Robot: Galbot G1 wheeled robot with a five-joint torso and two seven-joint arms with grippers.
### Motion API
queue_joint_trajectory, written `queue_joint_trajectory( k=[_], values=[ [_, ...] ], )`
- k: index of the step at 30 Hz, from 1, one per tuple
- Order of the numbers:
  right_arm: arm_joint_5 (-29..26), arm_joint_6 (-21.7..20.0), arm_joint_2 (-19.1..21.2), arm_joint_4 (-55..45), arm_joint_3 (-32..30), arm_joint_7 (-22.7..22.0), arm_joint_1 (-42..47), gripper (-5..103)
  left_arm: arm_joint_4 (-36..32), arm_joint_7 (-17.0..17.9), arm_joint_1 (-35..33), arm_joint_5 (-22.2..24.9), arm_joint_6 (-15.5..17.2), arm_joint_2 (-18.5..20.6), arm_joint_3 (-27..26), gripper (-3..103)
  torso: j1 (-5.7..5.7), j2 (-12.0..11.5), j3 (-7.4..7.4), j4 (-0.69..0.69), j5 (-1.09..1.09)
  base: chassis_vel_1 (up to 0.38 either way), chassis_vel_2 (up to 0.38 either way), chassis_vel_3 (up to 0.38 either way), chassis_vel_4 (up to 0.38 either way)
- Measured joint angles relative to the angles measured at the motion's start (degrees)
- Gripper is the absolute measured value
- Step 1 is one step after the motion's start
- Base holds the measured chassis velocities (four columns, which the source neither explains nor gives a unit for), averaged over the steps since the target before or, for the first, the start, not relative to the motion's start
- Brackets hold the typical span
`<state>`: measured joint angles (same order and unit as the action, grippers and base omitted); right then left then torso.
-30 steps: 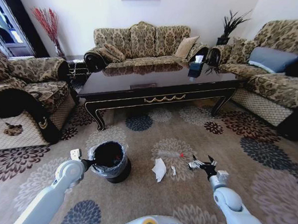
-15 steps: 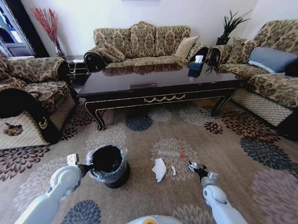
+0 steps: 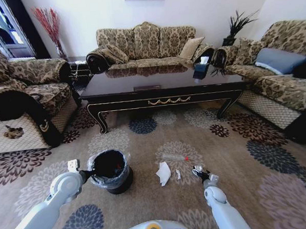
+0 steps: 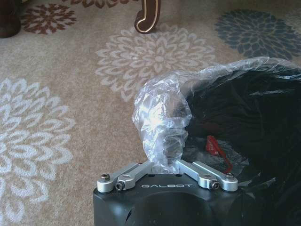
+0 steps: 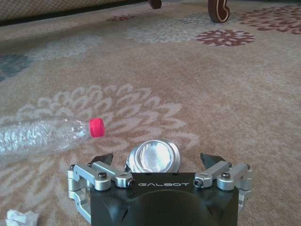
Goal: Move to the front of the table and pick up the trash from the floor, then place it into the trash bin.
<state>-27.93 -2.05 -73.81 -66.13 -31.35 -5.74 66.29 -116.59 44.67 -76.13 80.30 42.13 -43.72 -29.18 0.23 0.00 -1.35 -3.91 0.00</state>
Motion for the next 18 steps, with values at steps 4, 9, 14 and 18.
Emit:
queue_joint_trajectory(
  k=[4, 9, 14, 18],
  values=[
    [0.5, 0.9, -0.1, 2.0, 0.1, 0.7, -1.1, 100, -0.4, -0.4, -0.4, -0.5, 0.0, 0.0, -0.1, 1, 0.00, 0.0, 0.00, -0.01, 0.00, 0.000, 0.000, 0.000, 0.000],
    [0.6, 0.8, -0.5, 2.9, 0.6, 0.3, -2.1, 100, -0.9, -0.4, -1.4, -0.7, 0.0, -0.2, -0.7, 1, 0.00, 0.0, 0.00, 0.00, 0.00, 0.000, 0.000, 0.000, 0.000],
    [1.1, 0.7, -0.8, 4.9, 0.6, -0.2, -3.2, 100, -1.0, -0.5, -1.7, -0.7, 0.0, -0.3, -1.2, 1, 0.00, 0.0, 0.00, 0.00, 0.00, 0.000, 0.000, 0.000, 0.000],
    [1.3, 0.7, -0.8, 5.4, 0.6, -0.4, -3.6, 90, -1.0, -0.6, -1.5, -0.7, 0.0, -0.3, -1.5, 1, 0.00, 0.0, 0.00, 0.00, 0.00, 0.000, 0.000, 0.000, 0.000]
  ],
)
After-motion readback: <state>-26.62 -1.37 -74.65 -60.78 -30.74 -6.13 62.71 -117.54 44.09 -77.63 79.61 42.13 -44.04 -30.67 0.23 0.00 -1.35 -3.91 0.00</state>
